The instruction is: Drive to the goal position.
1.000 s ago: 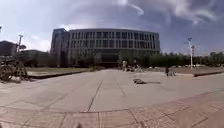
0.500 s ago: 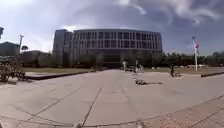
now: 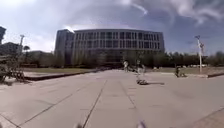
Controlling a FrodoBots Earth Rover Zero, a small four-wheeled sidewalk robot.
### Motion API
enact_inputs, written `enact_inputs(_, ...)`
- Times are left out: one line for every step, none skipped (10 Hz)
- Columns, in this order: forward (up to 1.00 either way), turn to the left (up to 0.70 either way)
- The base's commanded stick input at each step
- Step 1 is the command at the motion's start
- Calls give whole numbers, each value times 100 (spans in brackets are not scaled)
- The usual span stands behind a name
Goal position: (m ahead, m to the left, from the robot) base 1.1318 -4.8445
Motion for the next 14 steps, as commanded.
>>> enact_inputs(70, 9)
enact_inputs(70, 9)
enact_inputs(70, 5)
enact_inputs(70, -5)
enact_inputs(70, -5)
enact_inputs(70, -5)
enact_inputs(70, -5)
enact_inputs(70, -5)
enact_inputs(70, -5)
enact_inputs(70, -5)
enact_inputs(70, -5)
enact_inputs(70, -5)
enact_inputs(70, -5)
enact_inputs(70, -5)
